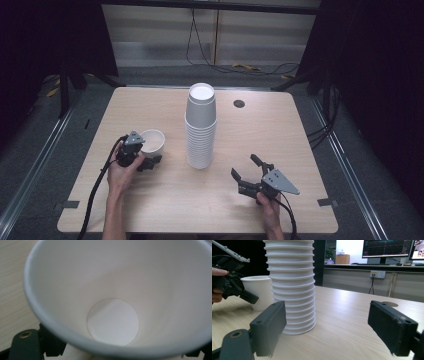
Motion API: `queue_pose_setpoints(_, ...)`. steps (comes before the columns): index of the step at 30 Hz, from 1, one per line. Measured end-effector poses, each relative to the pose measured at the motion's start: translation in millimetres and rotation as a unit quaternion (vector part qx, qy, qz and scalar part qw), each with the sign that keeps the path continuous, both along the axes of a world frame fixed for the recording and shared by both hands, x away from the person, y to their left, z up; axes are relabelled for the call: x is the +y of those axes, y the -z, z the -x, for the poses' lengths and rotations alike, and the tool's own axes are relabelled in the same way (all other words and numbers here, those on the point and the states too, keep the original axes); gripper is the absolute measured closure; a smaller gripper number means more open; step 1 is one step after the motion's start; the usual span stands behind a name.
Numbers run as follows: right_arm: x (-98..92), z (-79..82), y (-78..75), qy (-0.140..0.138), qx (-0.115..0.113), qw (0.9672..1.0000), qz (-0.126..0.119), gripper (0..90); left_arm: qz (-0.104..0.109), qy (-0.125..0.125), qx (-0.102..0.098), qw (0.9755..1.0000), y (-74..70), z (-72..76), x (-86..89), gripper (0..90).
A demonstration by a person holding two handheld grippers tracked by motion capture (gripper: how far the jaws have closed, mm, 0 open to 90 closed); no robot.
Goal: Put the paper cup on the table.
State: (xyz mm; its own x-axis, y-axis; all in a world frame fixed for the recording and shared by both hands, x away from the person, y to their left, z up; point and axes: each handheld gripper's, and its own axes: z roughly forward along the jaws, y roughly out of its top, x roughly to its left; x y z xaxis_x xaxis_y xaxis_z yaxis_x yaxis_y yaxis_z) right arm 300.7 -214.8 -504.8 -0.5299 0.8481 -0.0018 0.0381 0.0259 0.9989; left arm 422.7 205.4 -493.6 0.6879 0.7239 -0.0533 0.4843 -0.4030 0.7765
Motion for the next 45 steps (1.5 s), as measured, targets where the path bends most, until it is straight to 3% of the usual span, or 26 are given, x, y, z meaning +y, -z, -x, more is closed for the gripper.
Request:
queue_pose_setpoints(1,0.0,0.0,0.0,0.0,0.0,1.0,0.0,15.1,0.004,-0.005,-0.004,1.0,0.6,2.1,0.2,15.4)
queue_pose_setpoints(2,0.0,0.0,0.0,0.0,0.001,1.0,-0.001,15.1,0.004,0.005,-0.001,1.0,0.4,2.6,1.7,15.2)
queue_pose_setpoints(4,0.0,0.0,0.0,0.0,0.0,1.0,0.0,15.1,0.032,0.01,0.002,0.9994,-1.2,5.9,2.5,15.5)
queue_pose_setpoints(7,0.0,0.0,0.0,0.0,0.0,1.0,0.0,15.1,0.017,-0.014,-0.016,0.9996,-5.0,12.0,4.4,15.4)
queue_pose_setpoints(12,0.0,0.1,0.0,0.0,0.0,1.0,-0.001,15.0,0.022,-0.028,-0.015,0.9992,-0.8,16.4,10.2,15.5)
queue_pose_setpoints(14,0.0,0.1,0.0,-0.002,0.0,1.0,0.0,15.0,0.022,-0.036,-0.024,0.9988,1.7,20.3,11.2,15.6)
queue_pose_setpoints(19,0.0,0.0,0.0,-0.003,-0.001,1.0,0.001,15.0,0.02,-0.035,-0.028,0.9988,1.1,28.4,11.5,15.6)
queue_pose_setpoints(24,-0.1,0.1,0.0,-0.002,0.0,1.0,0.0,15.0,0.02,-0.04,-0.046,0.9979,-5.2,38.3,10.5,15.7)
queue_pose_setpoints(27,0.0,0.2,0.0,-0.002,0.0,1.0,0.0,15.0,0.035,-0.054,-0.062,0.996,-4.1,46.3,13.2,15.6)
queue_pose_setpoints(33,0.0,0.3,0.0,-0.002,0.0,1.0,0.0,15.0,0.035,-0.063,-0.085,0.9937,-4.6,58.8,16.3,15.8)
queue_pose_setpoints(37,0.0,0.1,0.0,-0.003,-0.001,1.0,0.001,15.0,0.07,-0.065,-0.103,0.9901,-4.0,70.6,17.3,15.6)
queue_pose_setpoints(39,0.0,0.2,0.0,-0.002,-0.001,1.0,0.001,15.0,0.059,-0.067,-0.105,0.9905,-3.0,75.6,15.0,15.8)
queue_pose_setpoints(40,-0.1,0.3,-0.1,-0.002,0.0,1.0,0.002,15.0,0.059,-0.08,-0.116,0.9883,-1.8,79.9,10.9,16.0)
queue_pose_setpoints(42,0.0,0.1,0.0,-0.003,-0.001,1.0,0.001,15.0,0.074,-0.067,-0.118,0.988,0.2,85.0,9.2,16.0)
queue_pose_setpoints(45,-0.1,0.4,0.0,-0.002,0.0,1.0,0.001,15.0,0.09,-0.071,-0.124,0.9857,4.0,91.5,7.0,15.7)
